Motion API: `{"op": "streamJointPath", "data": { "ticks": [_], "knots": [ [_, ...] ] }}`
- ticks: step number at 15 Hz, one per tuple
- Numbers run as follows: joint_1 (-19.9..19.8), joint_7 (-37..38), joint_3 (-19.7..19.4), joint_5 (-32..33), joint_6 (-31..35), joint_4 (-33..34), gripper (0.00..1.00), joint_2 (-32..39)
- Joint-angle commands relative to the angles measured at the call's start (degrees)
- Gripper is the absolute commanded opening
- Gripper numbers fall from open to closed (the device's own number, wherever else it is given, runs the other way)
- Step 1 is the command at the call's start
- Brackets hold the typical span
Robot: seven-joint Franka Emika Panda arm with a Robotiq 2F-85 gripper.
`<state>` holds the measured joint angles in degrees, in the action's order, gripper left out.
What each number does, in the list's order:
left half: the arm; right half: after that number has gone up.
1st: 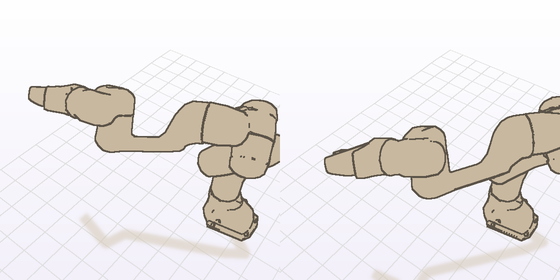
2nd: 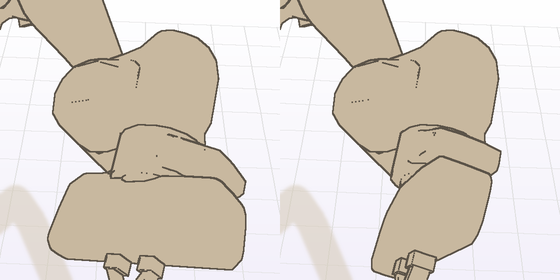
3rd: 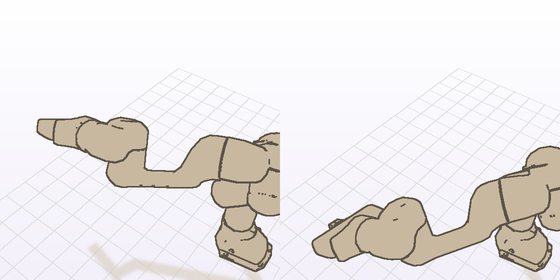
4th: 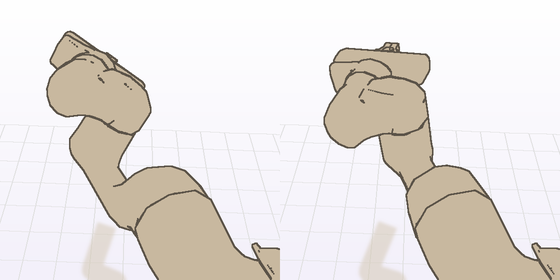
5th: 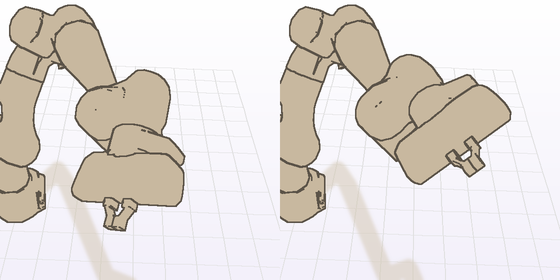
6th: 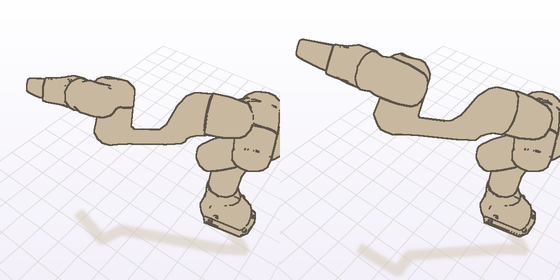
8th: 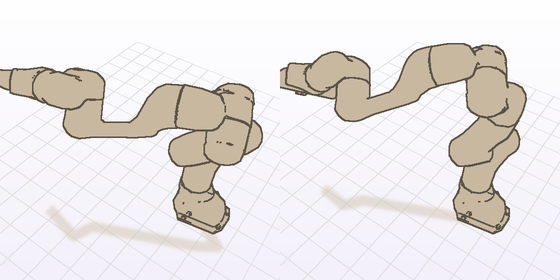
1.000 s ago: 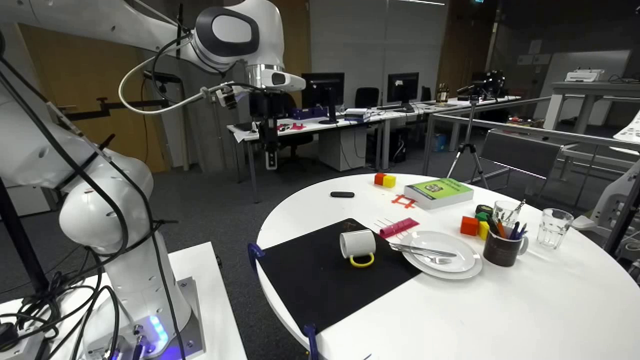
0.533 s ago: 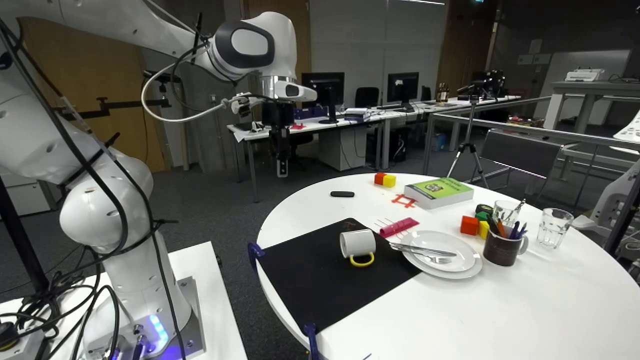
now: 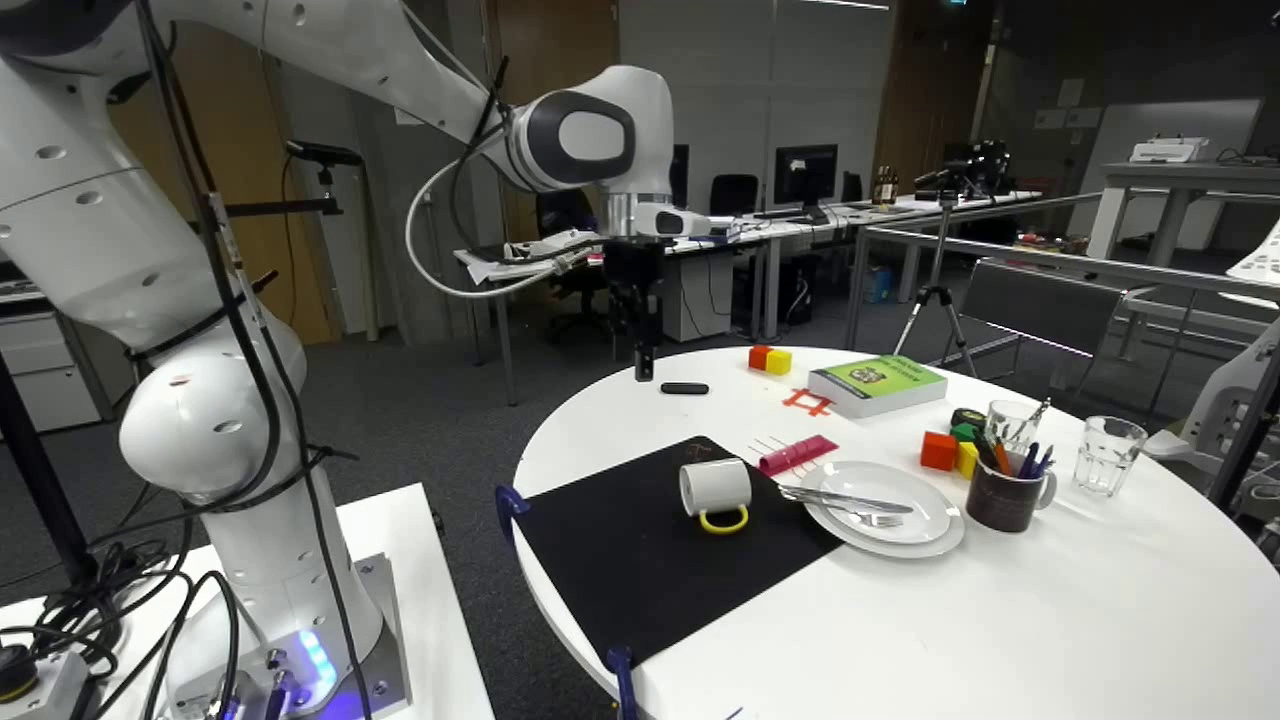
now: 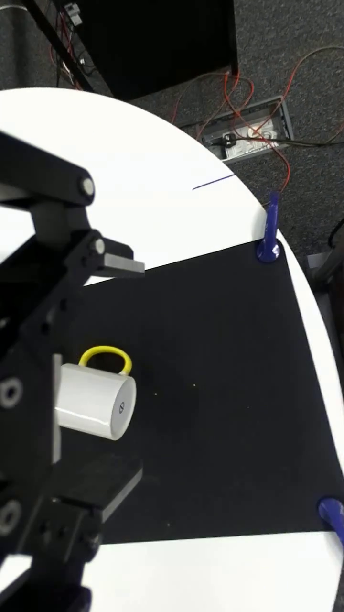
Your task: Place the mug upright.
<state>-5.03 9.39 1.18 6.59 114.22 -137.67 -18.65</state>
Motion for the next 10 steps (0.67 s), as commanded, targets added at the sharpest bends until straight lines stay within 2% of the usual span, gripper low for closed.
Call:
{"op": "streamJointPath", "data": {
  "ticks": [1, 3, 5, 6, 10],
  "knots": [
    [0.5, -4.6, -3.0, -3.0, 2.3, 7.3, 1.00, 9.3],
    [0.5, -7.0, -3.9, -4.3, 2.6, 10.9, 1.00, 13.9],
    [0.4, -9.3, -4.8, -8.7, -4.0, 16.1, 1.00, 18.6],
    [0.4, -6.4, -4.1, -5.4, 0.9, 10.1, 1.00, 13.8],
    [0.4, -7.8, -4.6, -7.6, -1.9, 14.8, 1.00, 18.9]
  ]
}}
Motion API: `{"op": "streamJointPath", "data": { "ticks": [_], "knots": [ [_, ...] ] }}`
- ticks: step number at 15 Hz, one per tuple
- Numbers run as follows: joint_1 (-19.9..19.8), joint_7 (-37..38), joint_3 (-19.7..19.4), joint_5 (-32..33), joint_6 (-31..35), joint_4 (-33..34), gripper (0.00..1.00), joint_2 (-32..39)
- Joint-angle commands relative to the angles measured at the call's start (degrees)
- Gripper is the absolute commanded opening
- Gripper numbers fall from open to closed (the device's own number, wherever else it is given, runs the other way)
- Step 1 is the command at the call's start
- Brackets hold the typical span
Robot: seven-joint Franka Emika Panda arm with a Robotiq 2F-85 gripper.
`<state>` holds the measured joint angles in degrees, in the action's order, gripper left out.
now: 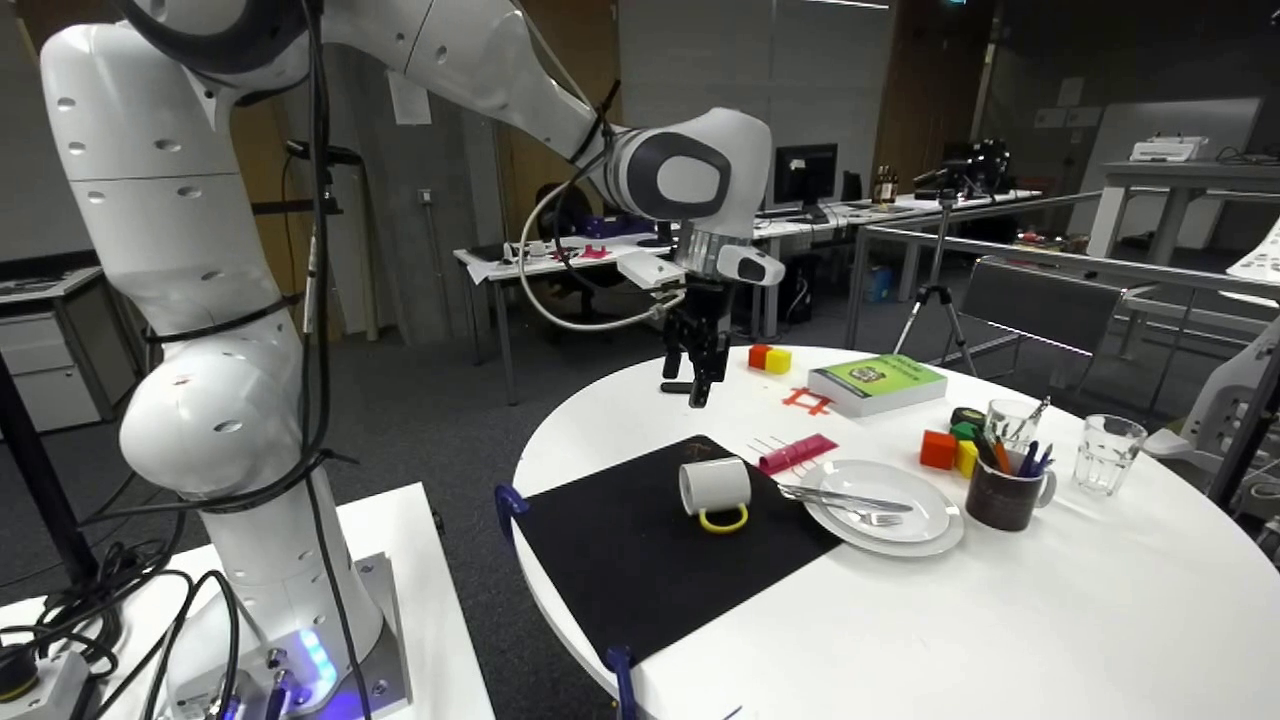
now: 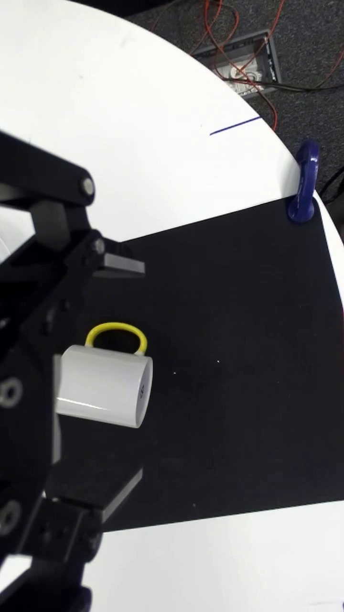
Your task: Place the mug upright.
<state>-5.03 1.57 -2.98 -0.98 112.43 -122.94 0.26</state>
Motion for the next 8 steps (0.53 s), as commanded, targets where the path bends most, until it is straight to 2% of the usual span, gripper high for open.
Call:
{"op": "streamJointPath", "data": {
  "ticks": [1, 4, 8],
  "knots": [
    [0.4, 0.0, -0.4, 0.0, -0.2, 0.3, 1.00, 0.1],
    [0.4, 0.0, -0.4, 0.0, -0.2, 0.3, 1.00, 0.1],
    [-0.3, -3.0, -1.1, -5.8, 7.0, -0.7, 1.00, 1.1]
  ]
}}
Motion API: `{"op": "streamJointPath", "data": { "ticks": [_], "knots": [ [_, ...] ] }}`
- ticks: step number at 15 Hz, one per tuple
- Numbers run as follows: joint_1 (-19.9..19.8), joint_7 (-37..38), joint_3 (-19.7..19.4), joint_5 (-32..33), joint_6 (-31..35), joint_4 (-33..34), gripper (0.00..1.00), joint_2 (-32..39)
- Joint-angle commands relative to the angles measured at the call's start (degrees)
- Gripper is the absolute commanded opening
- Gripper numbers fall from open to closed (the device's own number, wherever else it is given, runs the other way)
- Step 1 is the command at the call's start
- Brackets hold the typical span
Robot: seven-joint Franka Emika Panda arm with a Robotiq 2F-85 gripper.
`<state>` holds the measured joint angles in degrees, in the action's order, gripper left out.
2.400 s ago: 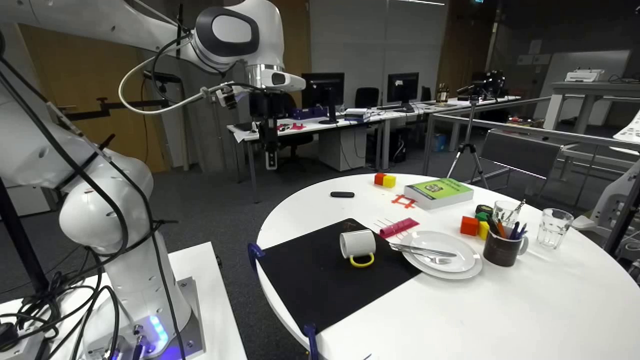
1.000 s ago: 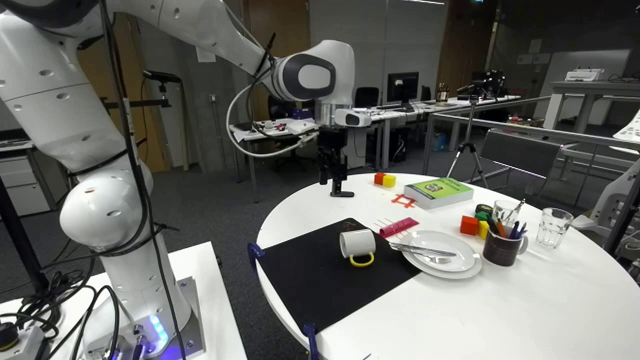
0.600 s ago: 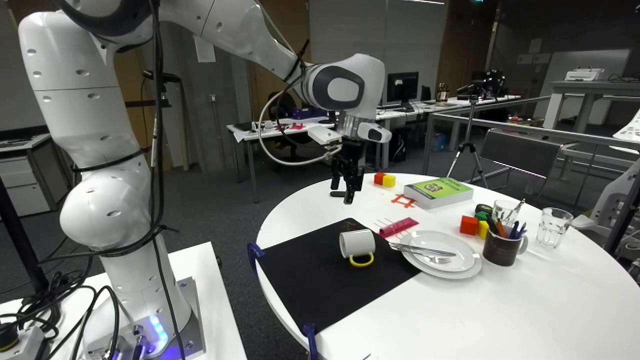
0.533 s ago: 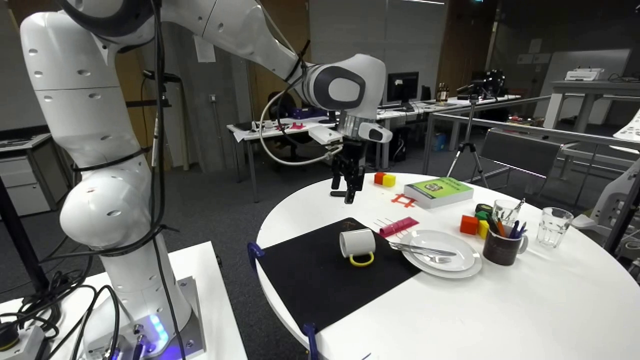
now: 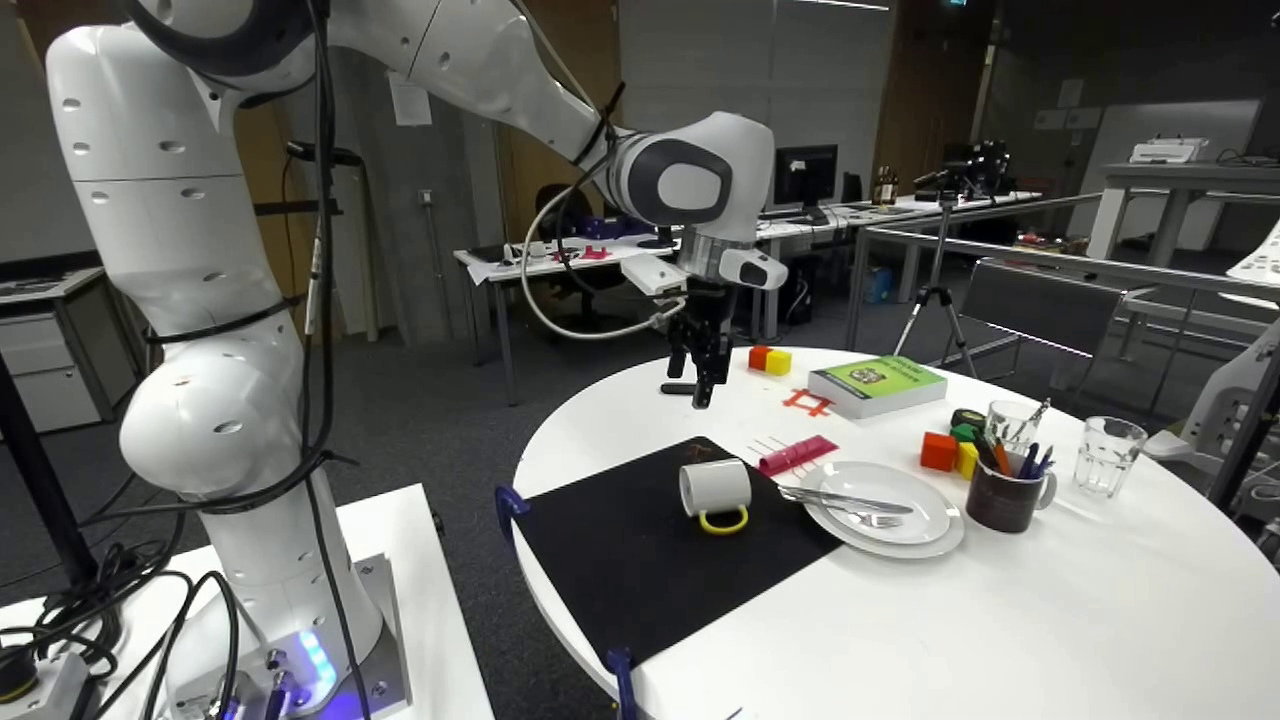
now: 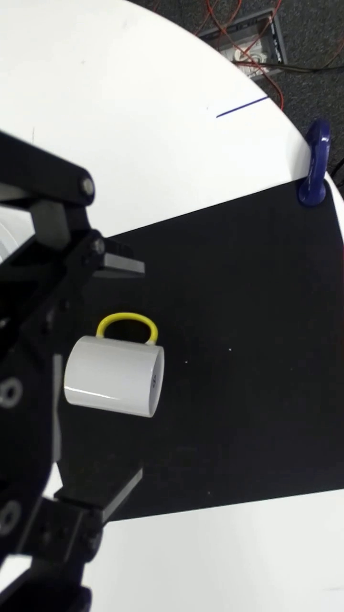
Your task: Place the mug upright.
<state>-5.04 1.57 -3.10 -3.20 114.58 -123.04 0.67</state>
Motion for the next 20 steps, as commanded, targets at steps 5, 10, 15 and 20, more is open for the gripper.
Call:
{"op": "streamJointPath", "data": {
  "ticks": [5, 10, 15, 20],
  "knots": [
    [-1.8, -14.7, -2.2, -10.6, 12.6, -0.4, 1.00, 5.5],
    [-5.0, -26.4, -2.0, -17.2, 11.1, 2.6, 1.00, 12.7],
    [-7.2, -31.5, -1.3, -16.8, 11.1, 5.0, 1.00, 17.5],
    [-7.3, -29.2, -1.1, -15.5, 10.7, 5.2, 1.00, 18.5]
  ]
}}
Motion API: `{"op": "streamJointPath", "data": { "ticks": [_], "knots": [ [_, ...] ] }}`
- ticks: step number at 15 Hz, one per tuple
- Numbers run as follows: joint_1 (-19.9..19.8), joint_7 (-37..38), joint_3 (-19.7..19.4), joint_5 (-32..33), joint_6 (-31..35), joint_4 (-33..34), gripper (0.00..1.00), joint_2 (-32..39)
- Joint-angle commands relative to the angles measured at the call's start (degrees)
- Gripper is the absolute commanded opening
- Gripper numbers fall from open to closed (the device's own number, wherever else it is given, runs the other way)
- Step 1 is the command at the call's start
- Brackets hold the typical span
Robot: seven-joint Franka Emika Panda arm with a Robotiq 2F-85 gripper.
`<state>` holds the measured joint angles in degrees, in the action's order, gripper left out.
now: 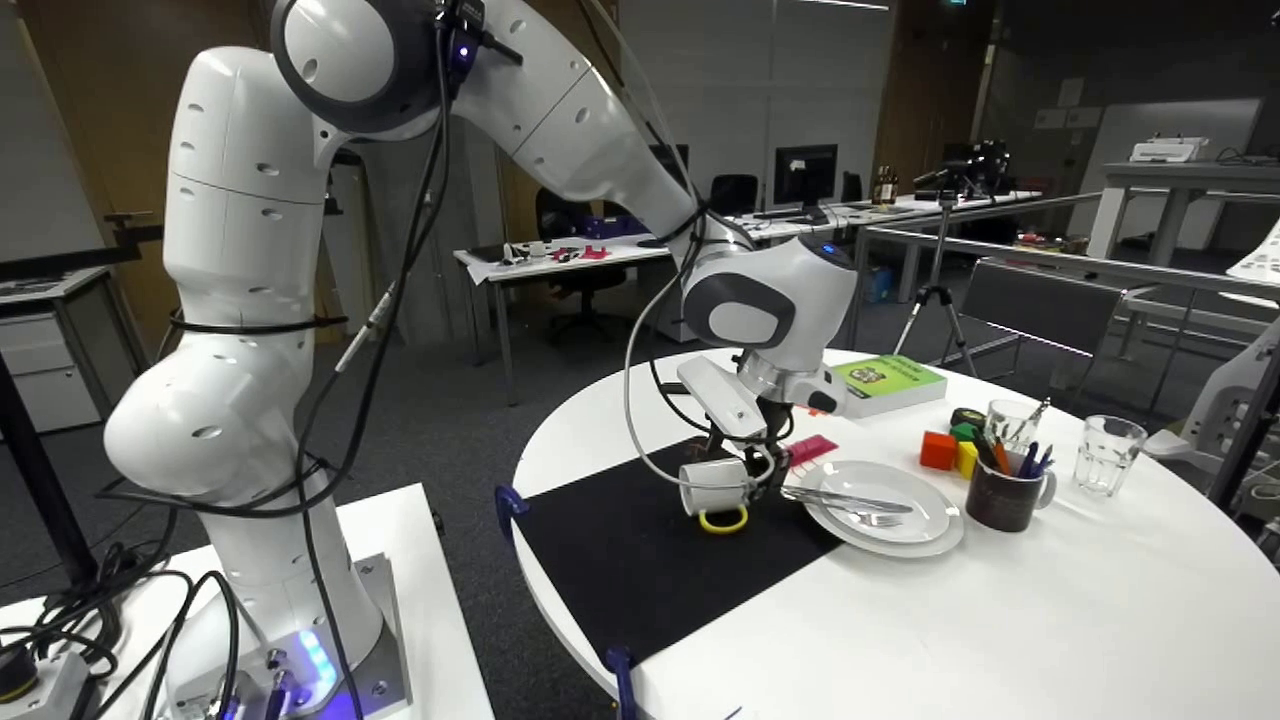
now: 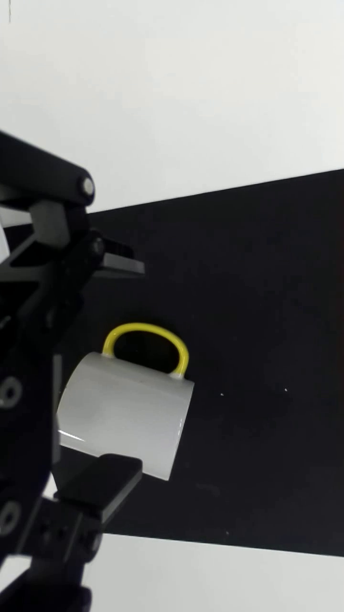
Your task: Place the mug upright.
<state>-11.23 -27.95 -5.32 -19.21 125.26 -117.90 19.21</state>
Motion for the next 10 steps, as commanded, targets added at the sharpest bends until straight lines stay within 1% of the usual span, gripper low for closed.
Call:
{"op": "streamJointPath", "data": {
  "ticks": [1, 5, 10],
  "knots": [
    [-1.1, 0.3, 1.1, 0.5, -0.1, 0.2, 1.00, 0.1],
    [-1.3, -0.5, 1.4, 0.2, -0.4, 0.6, 1.00, 0.5],
    [-2.6, -3.0, 3.7, -3.2, -0.2, 4.5, 1.00, 6.1]
  ]
}}
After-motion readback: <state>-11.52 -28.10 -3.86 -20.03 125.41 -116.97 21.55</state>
